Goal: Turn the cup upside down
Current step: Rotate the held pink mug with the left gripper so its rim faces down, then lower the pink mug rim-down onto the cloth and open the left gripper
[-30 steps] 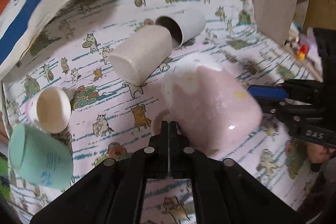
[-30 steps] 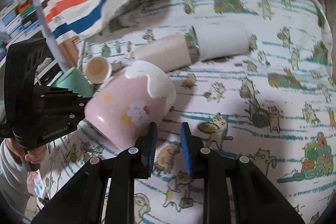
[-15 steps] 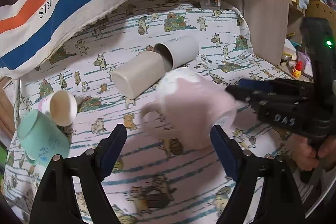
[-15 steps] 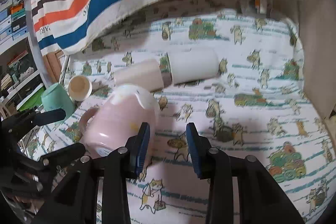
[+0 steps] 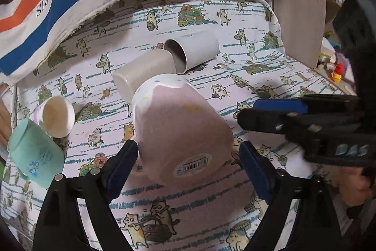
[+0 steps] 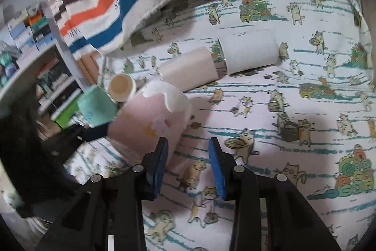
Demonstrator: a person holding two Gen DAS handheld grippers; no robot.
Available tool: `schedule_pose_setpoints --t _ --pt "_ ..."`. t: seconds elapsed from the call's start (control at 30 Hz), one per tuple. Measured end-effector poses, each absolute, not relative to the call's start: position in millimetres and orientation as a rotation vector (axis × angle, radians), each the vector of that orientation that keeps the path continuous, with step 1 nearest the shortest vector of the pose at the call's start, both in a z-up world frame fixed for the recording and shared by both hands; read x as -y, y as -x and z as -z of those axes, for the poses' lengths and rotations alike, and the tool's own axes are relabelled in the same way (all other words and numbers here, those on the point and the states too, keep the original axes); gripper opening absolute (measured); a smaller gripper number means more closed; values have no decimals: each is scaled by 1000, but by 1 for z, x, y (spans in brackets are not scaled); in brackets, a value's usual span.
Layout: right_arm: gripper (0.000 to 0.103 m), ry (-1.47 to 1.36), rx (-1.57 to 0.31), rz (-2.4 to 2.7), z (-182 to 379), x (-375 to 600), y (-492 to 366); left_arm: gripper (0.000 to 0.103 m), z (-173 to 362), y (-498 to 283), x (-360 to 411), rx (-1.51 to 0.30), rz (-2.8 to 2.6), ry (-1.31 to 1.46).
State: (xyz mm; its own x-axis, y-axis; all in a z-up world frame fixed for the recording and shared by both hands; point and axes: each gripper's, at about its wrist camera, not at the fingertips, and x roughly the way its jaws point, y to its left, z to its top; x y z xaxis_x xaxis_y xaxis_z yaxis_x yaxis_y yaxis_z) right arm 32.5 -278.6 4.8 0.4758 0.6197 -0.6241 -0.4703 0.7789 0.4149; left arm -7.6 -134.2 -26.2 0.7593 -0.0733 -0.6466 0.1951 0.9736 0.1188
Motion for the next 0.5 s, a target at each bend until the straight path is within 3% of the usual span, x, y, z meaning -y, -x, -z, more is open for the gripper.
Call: schedule_pose_setpoints --t 0.23,0.37,0.5 --pt "38 -186 -778 -520 -12 291 -33 89 33 -7 143 -750 79 -266" --pt "64 -138 -747 -406 -12 296 -34 91 37 -15 148 -762 51 -276" --pt "64 -119 -746 -387 -11 296 -35 89 43 -21 143 -773 32 -254"
